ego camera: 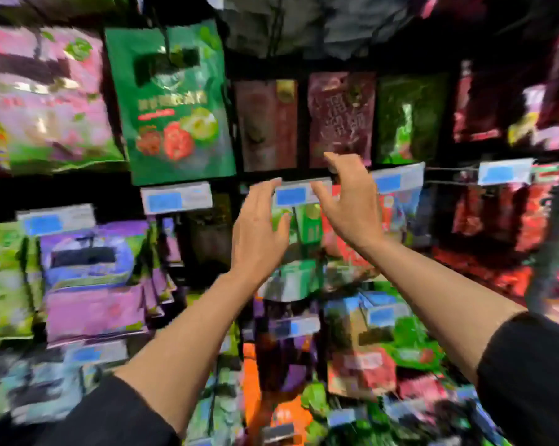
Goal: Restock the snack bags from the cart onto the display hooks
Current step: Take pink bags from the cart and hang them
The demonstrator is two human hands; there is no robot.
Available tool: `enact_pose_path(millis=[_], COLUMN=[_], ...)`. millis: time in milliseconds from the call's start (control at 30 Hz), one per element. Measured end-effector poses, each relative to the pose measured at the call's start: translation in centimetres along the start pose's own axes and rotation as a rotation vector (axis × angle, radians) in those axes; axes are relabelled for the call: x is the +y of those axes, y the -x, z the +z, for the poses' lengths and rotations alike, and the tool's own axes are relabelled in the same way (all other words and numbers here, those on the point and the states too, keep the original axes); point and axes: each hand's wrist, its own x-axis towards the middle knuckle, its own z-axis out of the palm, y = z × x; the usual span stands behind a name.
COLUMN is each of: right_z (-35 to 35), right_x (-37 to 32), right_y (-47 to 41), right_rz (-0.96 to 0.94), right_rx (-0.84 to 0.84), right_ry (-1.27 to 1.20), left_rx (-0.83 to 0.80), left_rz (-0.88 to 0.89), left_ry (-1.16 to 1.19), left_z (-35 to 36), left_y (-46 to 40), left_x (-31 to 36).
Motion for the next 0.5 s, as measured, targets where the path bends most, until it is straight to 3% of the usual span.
enact_pose_path(millis=[233,500], right_z=[-20.8,-38.2], right_x=[18.3,24.4], right_y=[20.8,38.8], right_rz=[0.537,1.176], right_rx=[-0.157,-0.294], right_ry=[0.409,0.694], left_rx=[-0.634,-1.109], left_rz=[-0.020,-0.021], left_ry=[0.420,0.525], left_z=[23.6,35.0], left_y=[14.4,27.1], left_x=[17.1,27.4])
